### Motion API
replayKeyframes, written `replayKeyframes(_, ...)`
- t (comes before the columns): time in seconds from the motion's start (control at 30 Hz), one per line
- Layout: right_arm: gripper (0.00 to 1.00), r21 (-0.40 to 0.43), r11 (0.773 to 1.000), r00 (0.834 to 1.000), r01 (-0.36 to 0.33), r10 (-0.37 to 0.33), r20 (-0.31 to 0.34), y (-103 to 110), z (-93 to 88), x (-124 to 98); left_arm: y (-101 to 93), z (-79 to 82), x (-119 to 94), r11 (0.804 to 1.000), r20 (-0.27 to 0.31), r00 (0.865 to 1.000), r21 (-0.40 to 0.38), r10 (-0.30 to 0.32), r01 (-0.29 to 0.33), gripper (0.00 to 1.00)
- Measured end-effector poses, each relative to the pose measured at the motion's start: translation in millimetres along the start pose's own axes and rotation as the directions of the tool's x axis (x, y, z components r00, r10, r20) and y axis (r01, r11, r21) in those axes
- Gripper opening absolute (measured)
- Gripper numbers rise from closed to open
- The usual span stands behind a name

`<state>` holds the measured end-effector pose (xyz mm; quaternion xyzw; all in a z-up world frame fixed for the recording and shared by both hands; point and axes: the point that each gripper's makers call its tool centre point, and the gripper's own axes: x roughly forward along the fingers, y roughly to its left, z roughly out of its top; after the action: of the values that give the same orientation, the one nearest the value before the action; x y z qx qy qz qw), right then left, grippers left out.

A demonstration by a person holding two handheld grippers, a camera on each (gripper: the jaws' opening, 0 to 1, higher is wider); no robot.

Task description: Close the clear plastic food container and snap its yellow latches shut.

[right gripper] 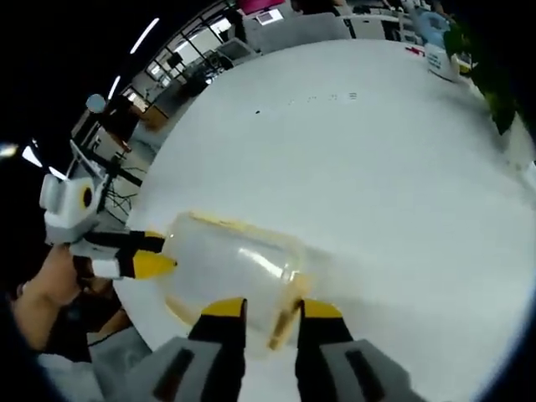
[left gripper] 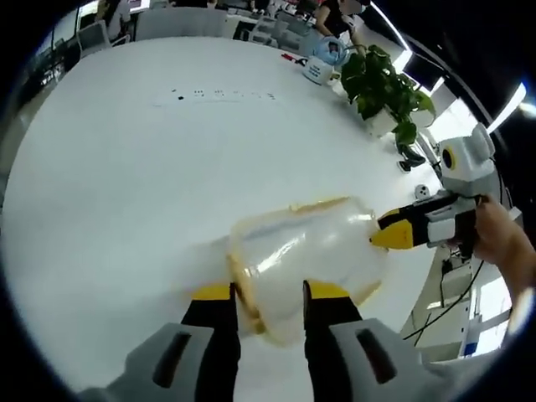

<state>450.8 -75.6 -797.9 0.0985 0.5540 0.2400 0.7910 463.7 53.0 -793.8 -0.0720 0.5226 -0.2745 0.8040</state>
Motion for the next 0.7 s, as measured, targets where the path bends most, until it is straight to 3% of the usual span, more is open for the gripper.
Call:
replayKeyframes(0.07,0.18,0.013,1.000,1.000,-0.010,0.010,0.013,-1.6,0.7,-2.0,1.5,1.6,1.6,1.000,-0.006,1.000,0.009,-0.003,0.004,0.25)
replayKeyframes(0.1,0.18,0.034,0.999,0.999,-0.021,0.020,0.025,-2.7,0.8,-1.9,2.4,-11.3,-1.5,0.999,-0.073,0.997,-0.054,-0.001,-0.003,0.23)
replayKeyframes(0.13,0.18,0.040,0.999,0.999,-0.020,0.018,0.029,-4.8,0.7,-2.2,2.6,-6.6,3.5,0.998,-0.036,0.999,-0.051,-0.023,0.021,0.23)
replayKeyframes(0.17,0.18,-0.008,1.000,1.000,-0.002,0.002,0.021,-3.4,-0.1,-1.1,2.6,-4.4,4.6,0.999,-0.022,1.000,-0.042,-0.014,0.013,0.23)
replayKeyframes(0.3,0.18,0.027,0.999,1.000,-0.018,0.017,0.019,-4.2,-0.1,-3.0,0.7,-2.7,5.7,0.999,-0.021,1.000,-0.039,-0.016,0.015,0.24)
replayKeyframes(0.7,0.22,-0.007,1.000,1.000,-0.012,0.012,0.029,-6.7,-1.7,-5.6,-2.6,-0.3,5.6,0.999,-0.009,0.999,0.003,-0.033,0.033,0.26)
